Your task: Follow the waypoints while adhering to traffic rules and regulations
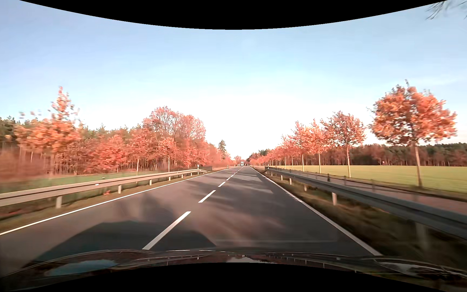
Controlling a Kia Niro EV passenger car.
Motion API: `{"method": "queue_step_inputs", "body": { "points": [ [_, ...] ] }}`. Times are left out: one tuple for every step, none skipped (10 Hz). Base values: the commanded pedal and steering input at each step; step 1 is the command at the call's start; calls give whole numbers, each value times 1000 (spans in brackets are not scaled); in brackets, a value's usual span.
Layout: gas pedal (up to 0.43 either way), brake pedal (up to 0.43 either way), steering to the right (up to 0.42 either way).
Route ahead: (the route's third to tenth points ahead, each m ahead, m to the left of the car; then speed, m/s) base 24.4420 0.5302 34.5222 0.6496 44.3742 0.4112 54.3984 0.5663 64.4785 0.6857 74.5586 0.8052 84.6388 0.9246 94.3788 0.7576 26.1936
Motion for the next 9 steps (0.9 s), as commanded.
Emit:
{"method": "queue_step_inputs", "body": {
  "points": [
    [197, 0, 0],
    [197, 0, 0],
    [197, 0, -1],
    [189, 0, 0],
    [189, 0, 0],
    [189, 0, 0],
    [177, 0, 0],
    [169, 0, -1],
    [169, 0, 0]
  ]
}}
